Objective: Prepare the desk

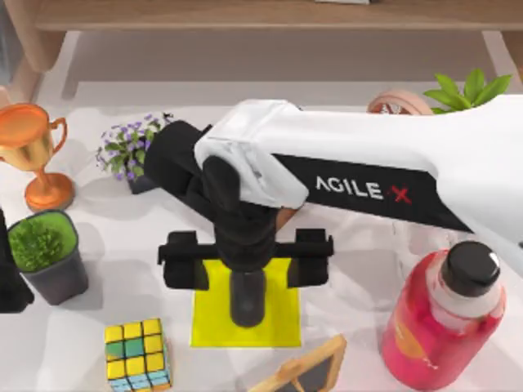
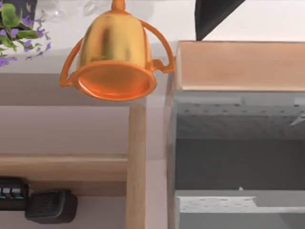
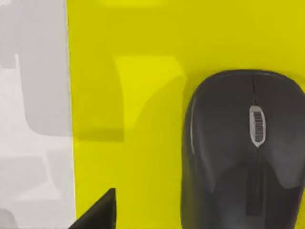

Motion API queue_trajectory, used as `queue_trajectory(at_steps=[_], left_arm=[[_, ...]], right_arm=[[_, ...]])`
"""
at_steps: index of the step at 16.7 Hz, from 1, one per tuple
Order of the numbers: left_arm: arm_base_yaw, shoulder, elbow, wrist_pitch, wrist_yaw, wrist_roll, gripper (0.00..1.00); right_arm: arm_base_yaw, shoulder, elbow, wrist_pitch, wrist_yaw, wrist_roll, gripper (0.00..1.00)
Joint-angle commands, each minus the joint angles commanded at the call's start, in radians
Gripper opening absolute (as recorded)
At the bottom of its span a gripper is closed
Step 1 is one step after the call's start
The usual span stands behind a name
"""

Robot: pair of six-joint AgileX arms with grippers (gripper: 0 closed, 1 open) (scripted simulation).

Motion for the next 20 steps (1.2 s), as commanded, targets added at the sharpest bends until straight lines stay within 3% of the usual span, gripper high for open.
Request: queue_trajectory(at_steps=[4, 9, 14, 20], left_arm=[[0.0, 0.0, 0.0, 0.0, 0.0, 0.0, 1.0], [0.0, 0.0, 0.0, 0.0, 0.0, 0.0, 1.0], [0.0, 0.0, 0.0, 0.0, 0.0, 0.0, 1.0], [0.0, 0.0, 0.0, 0.0, 0.0, 0.0, 1.0]], right_arm=[[-0.029, -0.041, -0.023, 0.042, -0.012, -0.036, 1.0], [-0.18, -0.221, -0.145, 0.272, -0.08, -0.228, 1.0], [-0.431, -0.432, -0.348, 0.669, -0.198, -0.552, 1.0], [-0.821, -0.621, -0.652, 1.25, -0.368, -1.039, 1.0]])
